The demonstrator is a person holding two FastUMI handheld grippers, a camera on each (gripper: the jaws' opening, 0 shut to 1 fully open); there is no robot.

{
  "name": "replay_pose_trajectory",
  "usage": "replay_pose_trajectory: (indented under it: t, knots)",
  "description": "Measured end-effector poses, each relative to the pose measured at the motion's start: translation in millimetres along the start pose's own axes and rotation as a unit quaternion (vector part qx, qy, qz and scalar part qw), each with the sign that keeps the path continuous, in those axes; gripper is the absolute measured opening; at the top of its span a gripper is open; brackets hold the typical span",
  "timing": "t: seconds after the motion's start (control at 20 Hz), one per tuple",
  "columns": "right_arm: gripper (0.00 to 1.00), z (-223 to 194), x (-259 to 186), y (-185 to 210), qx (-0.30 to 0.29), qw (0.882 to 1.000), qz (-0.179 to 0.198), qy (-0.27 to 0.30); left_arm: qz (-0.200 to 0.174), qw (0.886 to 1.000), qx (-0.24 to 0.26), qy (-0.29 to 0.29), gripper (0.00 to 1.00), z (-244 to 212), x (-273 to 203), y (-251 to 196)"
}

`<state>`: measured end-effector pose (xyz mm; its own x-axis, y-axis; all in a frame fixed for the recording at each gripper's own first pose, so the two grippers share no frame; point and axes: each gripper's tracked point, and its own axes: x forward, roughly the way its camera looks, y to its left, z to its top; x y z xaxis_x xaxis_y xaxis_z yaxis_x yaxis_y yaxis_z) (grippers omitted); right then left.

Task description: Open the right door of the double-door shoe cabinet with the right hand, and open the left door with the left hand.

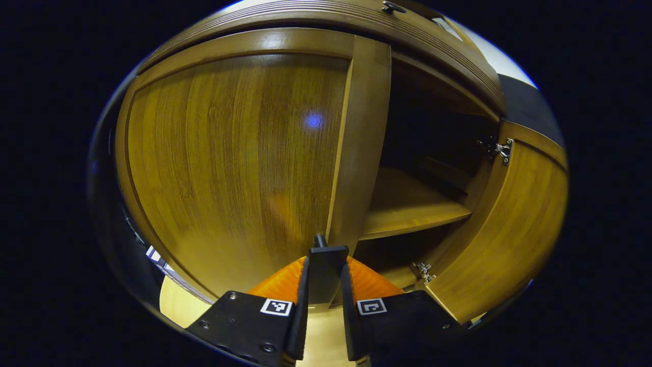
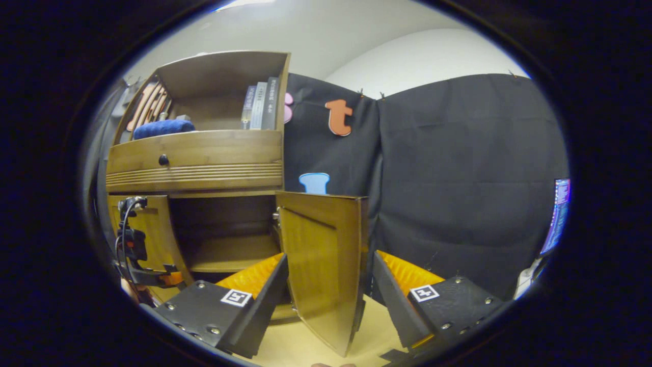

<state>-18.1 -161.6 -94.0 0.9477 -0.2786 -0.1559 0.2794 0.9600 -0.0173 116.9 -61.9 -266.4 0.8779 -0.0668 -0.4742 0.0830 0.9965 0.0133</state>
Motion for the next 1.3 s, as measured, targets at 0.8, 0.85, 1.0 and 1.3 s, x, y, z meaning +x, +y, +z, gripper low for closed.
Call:
replay_pose_trajectory:
  t: [0.8,0.85,1.0,1.3]
  knots:
    - [0.91,6.6,-11.4,-0.7,0.006,1.0,-0.009,-0.009,-0.023,1.0,-0.011,-0.014,0.3,-26.3,-77.8,3.2]
    - [0.91,9.8,-14.2,-1.2,0.012,1.0,-0.012,-0.015,-0.024,1.0,-0.01,-0.016,0.3,-28.1,-84.0,5.6]
    - [0.91,15.3,-20.9,4.1,0.029,0.999,-0.011,-0.028,-0.027,0.999,-0.003,-0.021,0.3,-34.3,-105.5,12.9]
    - [0.98,11.2,-25.6,26.7,0.032,0.999,0.014,-0.023,-0.032,0.999,-0.006,-0.028,0.3,-44.6,-139.1,29.5]
